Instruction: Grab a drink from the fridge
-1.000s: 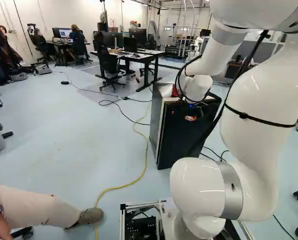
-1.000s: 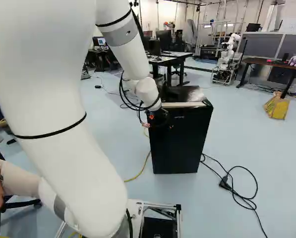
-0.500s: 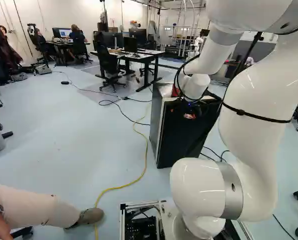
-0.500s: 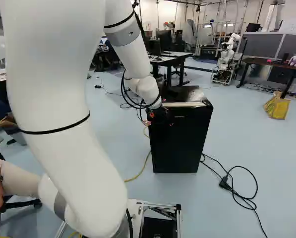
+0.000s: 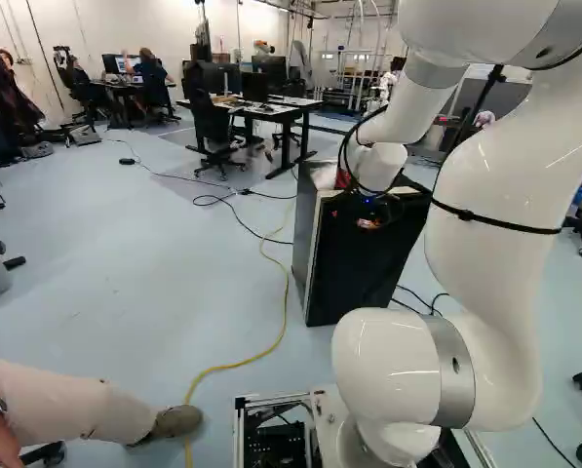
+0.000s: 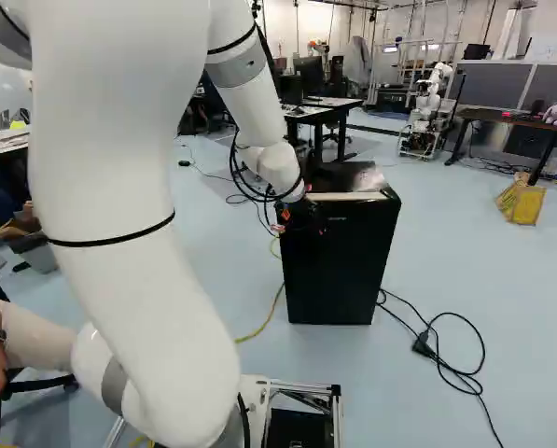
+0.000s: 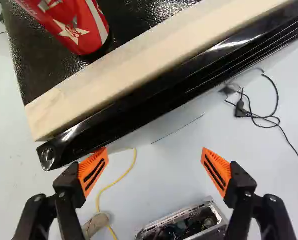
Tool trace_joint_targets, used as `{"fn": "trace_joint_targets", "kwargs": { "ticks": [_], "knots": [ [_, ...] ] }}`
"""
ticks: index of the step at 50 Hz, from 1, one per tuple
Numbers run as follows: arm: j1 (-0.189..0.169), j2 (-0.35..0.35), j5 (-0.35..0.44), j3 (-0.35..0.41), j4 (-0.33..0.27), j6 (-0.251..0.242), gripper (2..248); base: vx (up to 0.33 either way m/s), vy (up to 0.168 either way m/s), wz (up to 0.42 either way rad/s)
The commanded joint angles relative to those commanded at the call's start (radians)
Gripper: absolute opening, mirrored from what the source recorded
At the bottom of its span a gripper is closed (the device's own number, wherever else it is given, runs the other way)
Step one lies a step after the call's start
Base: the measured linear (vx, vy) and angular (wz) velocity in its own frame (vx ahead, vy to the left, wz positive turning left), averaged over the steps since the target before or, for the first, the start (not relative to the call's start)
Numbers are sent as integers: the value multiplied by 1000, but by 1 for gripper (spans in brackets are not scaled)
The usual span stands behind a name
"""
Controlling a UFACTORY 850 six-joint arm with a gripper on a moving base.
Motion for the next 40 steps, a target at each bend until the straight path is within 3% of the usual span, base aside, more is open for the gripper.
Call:
{"fn": "trace_joint_targets", "kwargs": {
  "ticks": [23, 40],
  "knots": [
    [-10, 84, 7, 97, 0, 0, 247, 0, 0, 0],
    [-11, 168, 108, 189, -12, 0, 247, 0, 0, 0]
  ]
}}
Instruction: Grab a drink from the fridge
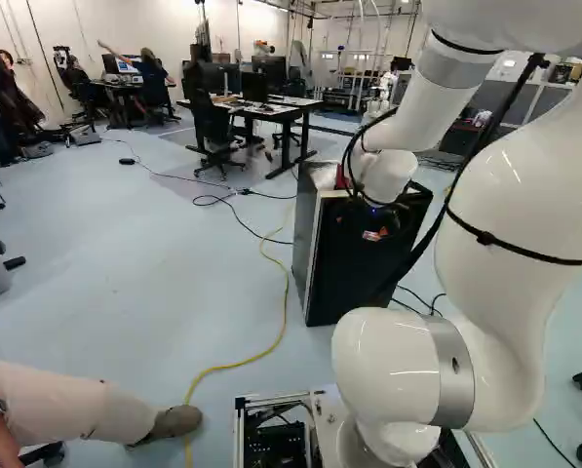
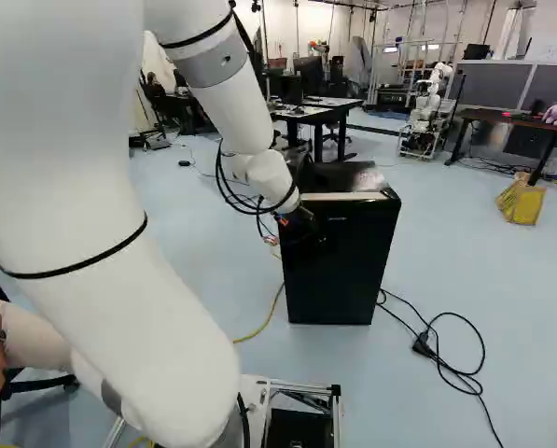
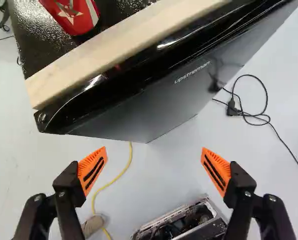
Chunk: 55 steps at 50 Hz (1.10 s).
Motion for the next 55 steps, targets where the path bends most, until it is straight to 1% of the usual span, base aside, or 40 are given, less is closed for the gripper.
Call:
{"fn": "trace_joint_targets", "kwargs": {
  "ticks": [17, 27, 37, 48, 55],
  "knots": [
    [9, 96, 173, 98, -60, 0, 247, 0, 0, 0],
    [30, 142, 278, 143, -98, 0, 247, 0, 0, 0],
    [53, 159, 383, 159, -136, 0, 247, 0, 0, 0],
    [57, 161, 499, 161, -178, 0, 247, 0, 0, 0],
    [57, 150, 572, 161, -201, 0, 247, 0, 0, 0]
  ]
}}
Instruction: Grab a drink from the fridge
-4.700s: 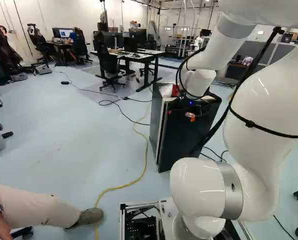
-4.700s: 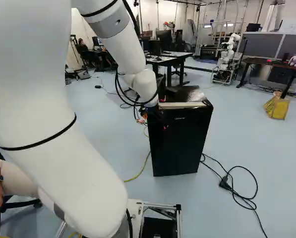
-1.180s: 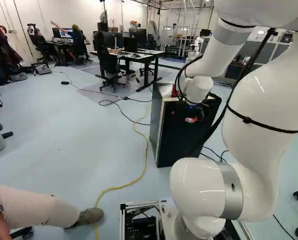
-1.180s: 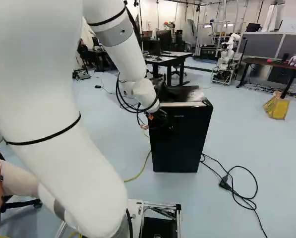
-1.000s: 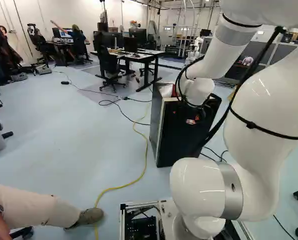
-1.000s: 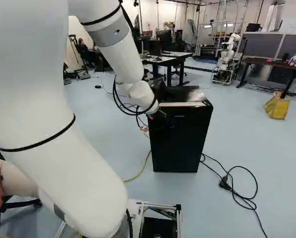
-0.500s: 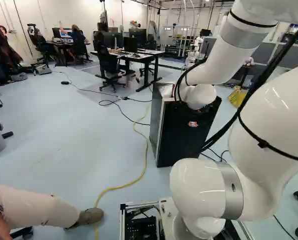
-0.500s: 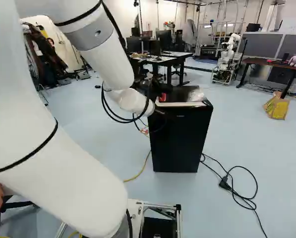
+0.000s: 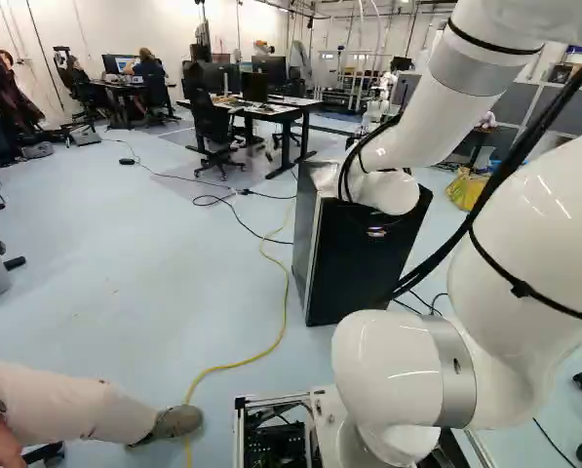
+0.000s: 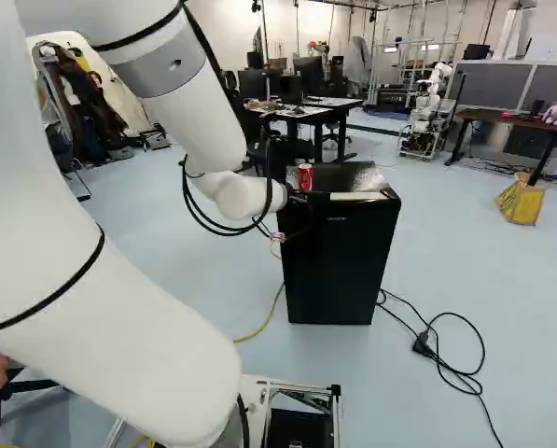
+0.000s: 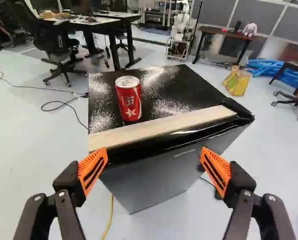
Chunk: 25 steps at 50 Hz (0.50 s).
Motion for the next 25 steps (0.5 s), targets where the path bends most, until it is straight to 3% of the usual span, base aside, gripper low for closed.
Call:
{"fn": "trace_joint_targets", "kwargs": {
  "ticks": [25],
  "knots": [
    [3, -79, 214, -16, -49, 0, 247, 0, 0, 0]
  ]
}}
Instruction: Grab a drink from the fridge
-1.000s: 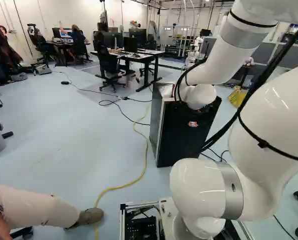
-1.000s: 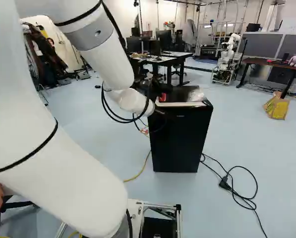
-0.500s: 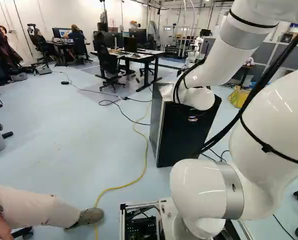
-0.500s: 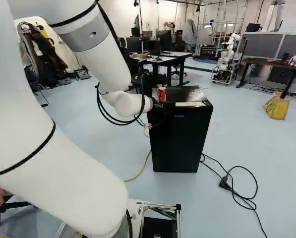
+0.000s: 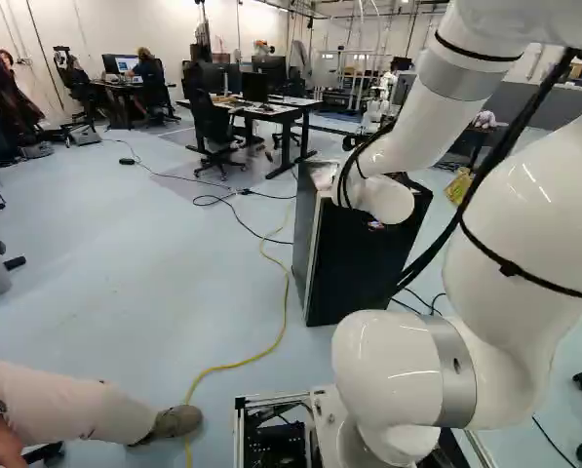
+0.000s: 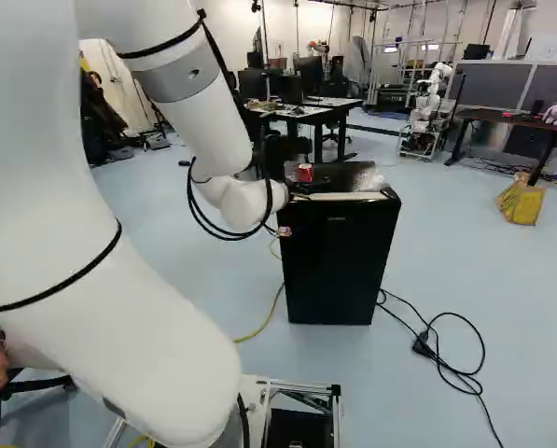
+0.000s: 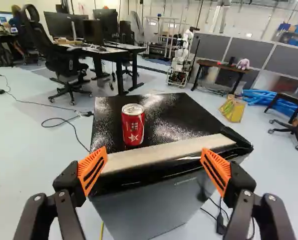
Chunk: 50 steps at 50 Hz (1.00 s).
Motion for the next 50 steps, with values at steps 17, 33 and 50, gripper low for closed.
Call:
{"fn": "trace_joint_targets", "kwargs": {
  "ticks": [17, 33, 50],
  "knots": [
    [22, -85, 19, -43, -1, 0, 247, 0, 0, 0],
    [43, -186, 19, -111, -1, 0, 247, 0, 0, 0],
    [45, -303, 19, -200, -1, 0, 247, 0, 0, 0]
  ]
}}
